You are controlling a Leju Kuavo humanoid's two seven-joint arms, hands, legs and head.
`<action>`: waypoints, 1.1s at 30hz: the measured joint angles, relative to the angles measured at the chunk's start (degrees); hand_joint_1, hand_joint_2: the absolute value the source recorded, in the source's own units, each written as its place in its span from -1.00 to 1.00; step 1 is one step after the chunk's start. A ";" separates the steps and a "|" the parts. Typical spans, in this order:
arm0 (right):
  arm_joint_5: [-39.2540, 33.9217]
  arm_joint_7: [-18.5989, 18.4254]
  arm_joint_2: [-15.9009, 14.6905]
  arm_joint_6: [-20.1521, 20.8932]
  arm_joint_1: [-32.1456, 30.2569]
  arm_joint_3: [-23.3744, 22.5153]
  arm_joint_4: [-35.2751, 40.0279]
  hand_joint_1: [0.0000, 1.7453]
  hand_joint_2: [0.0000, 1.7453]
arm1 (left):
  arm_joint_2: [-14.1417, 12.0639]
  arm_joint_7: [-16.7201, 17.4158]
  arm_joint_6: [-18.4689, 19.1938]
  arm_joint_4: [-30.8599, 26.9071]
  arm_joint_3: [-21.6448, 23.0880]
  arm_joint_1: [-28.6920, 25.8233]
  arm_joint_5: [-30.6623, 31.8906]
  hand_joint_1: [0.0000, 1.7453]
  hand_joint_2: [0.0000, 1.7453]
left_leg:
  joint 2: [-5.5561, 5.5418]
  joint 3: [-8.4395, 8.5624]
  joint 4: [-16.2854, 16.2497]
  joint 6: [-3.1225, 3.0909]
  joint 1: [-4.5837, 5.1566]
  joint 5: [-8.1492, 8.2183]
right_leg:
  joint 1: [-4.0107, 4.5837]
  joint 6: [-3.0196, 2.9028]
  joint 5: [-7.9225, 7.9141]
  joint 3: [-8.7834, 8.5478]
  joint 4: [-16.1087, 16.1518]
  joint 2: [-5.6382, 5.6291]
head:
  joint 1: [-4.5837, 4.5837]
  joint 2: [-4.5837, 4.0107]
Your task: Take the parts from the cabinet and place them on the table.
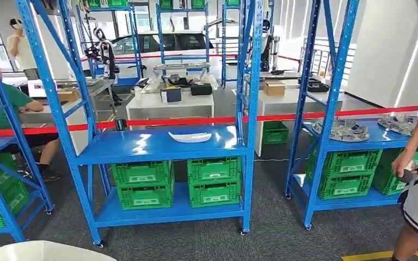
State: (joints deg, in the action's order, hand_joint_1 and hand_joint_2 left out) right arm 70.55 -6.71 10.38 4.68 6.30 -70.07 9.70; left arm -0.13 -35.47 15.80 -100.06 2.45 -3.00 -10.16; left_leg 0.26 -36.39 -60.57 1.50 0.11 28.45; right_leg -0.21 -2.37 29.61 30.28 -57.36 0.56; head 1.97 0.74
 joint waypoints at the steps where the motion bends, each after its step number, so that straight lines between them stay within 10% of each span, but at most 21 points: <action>1: 0.04 -0.15 -0.07 -0.04 0.00 0.00 0.02 -1.00 -1.00 | -0.15 0.20 0.00 0.00 0.00 0.28 -0.31 1.00 1.00 | -0.05 -0.86 -3.66 0.29 -0.20 3.81 | 0.03 -0.24 -0.62 0.72 -0.09 0.05 | 0.02 0.00; 3: 0.07 -0.31 -0.11 -0.09 0.00 0.02 0.04 -1.00 -1.00 | -0.28 1.03 -0.04 0.31 0.00 0.93 -0.61 1.00 1.00 | -0.04 -2.38 -11.10 0.62 -0.40 8.54 | 0.23 -0.17 -1.82 2.27 -0.22 0.14 | 0.04 0.00; 5: -0.22 0.06 -0.15 -0.07 0.03 0.02 0.04 -1.00 -1.00 | -0.42 1.90 -0.15 0.76 0.00 1.56 -0.96 1.00 1.00 | -0.06 -1.74 -15.10 0.61 -0.43 6.99 | 0.49 -0.08 -3.42 4.25 -0.42 0.25 | 0.02 0.00; 8: -1.66 2.49 -0.15 0.04 0.07 0.00 0.04 -1.00 -1.00 | -0.41 2.14 -0.15 1.14 0.04 2.35 -1.46 1.00 1.00 | -0.10 6.35 -5.50 -0.22 -0.36 1.58 | 0.75 0.20 -5.60 6.96 -0.72 0.15 | 0.00 0.00; 10: -2.99 4.08 -0.15 0.48 0.04 -0.17 0.04 -1.00 -1.00 | -0.37 2.06 -0.15 0.98 0.15 2.79 -1.51 1.00 1.00 | -0.26 13.58 5.42 -0.72 0.08 5.11 | 0.95 0.74 -6.74 7.53 -0.85 0.06 | 0.00 0.00; 14: -4.70 6.38 -0.50 1.86 -0.27 -0.85 0.04 -1.00 -1.00 | -0.17 2.10 0.04 1.57 0.37 3.22 -1.70 1.00 1.00 | 0.06 11.20 5.80 -2.21 0.31 2.87 | 0.20 2.16 -8.71 8.35 -0.07 -0.14 | 0.02 -0.02; 18: -5.49 7.83 -0.61 3.13 -0.49 -1.60 0.04 -1.00 -1.00 | -0.11 3.21 -0.66 2.19 0.61 3.69 -1.33 1.00 1.00 | 0.36 7.57 5.55 -3.20 0.43 -0.18 | -0.03 2.95 5.15 11.32 -13.55 -0.42 | -0.09 0.00; 20: -5.84 7.93 -0.88 3.45 -0.40 -1.73 0.04 -1.00 -1.00 | -0.11 3.76 -1.25 2.58 0.61 3.70 -1.11 1.00 1.00 | 0.51 5.39 4.94 -3.06 0.41 -1.65 | -0.04 3.01 4.01 11.17 -18.74 -0.43 | -0.09 0.00; 23: -6.21 8.22 -1.18 4.31 -0.38 -1.97 0.04 -1.00 -1.00 | -0.11 4.35 -1.97 3.06 0.61 3.76 -0.63 1.00 1.00 | 0.04 1.31 3.28 -2.35 0.17 -3.21 | -0.10 2.90 -1.63 3.63 -11.63 -0.73 | -0.15 0.00; 25: -6.14 8.61 -1.33 4.46 -0.44 -1.97 0.07 -1.00 -1.00 | -0.07 4.37 -3.91 3.17 0.61 4.00 0.79 1.00 1.00 | -0.33 -0.21 1.86 -1.62 0.23 -3.80 | -0.10 2.22 3.54 -4.95 0.13 -3.31 | -0.17 0.00; 29: -5.62 8.90 -1.27 4.48 -0.85 -1.97 0.07 -1.00 -1.00 | 0.20 3.41 -4.92 3.08 0.59 3.35 0.74 1.00 1.00 | -1.59 -0.62 1.95 -0.25 0.00 -5.56 | -0.10 0.99 3.11 -4.33 0.82 -1.34 | -0.07 0.00; 33: -5.05 8.09 -1.38 4.94 -1.15 -1.92 0.07 -1.00 -1.00 | 0.44 2.34 -4.92 2.78 0.61 0.97 0.68 1.00 1.00 | -0.89 -4.57 -9.89 1.00 -0.56 4.55 | -0.12 0.08 1.60 -2.71 0.78 0.74 | 0.00 0.00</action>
State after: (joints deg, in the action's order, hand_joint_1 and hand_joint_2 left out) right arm 65.51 1.38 9.01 9.62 5.14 -72.00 9.77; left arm 0.31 -33.13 10.88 -97.29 3.06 -2.03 -9.49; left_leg -0.62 -40.96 -70.46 2.50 -0.44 33.00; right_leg -0.34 -2.30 31.20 27.57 -56.58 1.30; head 1.97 0.74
